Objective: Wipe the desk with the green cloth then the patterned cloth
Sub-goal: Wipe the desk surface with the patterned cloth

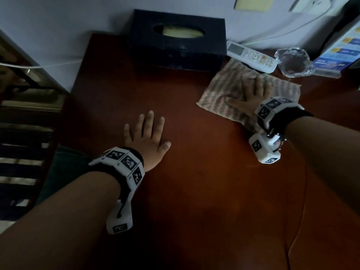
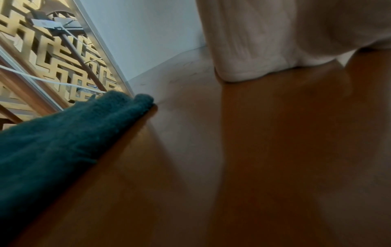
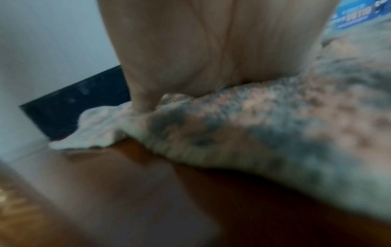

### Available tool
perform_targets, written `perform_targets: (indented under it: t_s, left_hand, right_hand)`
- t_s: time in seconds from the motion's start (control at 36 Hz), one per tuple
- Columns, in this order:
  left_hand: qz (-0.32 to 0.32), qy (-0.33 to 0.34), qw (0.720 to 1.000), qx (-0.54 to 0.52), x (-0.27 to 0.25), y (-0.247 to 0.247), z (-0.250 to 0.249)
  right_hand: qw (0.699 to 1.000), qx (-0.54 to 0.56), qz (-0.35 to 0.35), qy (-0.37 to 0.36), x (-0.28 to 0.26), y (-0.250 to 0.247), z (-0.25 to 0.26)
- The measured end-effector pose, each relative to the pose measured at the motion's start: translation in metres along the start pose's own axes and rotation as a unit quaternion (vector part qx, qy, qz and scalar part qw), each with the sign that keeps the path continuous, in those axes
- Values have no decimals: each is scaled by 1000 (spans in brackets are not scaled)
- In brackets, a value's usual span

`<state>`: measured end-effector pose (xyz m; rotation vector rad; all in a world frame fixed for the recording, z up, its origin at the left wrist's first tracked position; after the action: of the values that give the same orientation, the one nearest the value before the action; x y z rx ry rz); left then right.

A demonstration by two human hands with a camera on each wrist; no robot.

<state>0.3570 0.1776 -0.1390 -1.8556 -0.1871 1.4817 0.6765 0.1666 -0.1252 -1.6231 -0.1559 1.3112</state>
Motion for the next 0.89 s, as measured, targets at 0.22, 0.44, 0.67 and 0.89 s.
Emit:
perform_targets:
  t_s: [0.22,0.44,0.67,0.89]
  left_hand:
    - [-6,4,1000,-10,-1,-1,0]
    - [-9,0,1000,-11,1,-2,1]
    - [-18,-5,1000,-11,-1,-6,-1]
    - [-61,-30,997,36,-10,-21,-3]
  right_hand:
    - [1000,11,-2,-25,-62,52,23]
    - [997,-1,38,-68,-118,111,54]
    - [991,-40,63,-108,-177,162,47]
    - [990,-32,83,-111,-222,203,16]
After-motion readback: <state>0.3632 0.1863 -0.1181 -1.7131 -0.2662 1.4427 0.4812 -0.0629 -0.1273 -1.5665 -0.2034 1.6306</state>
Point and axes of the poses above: each hand's wrist, its own x-axis towards the middle knuckle, its own y-axis out of the palm, z = x × y, the point moved 10 cm from there along x, towards the middle knuckle, and after that the axes turned 13 degrees about z, right-handed, at the moved point
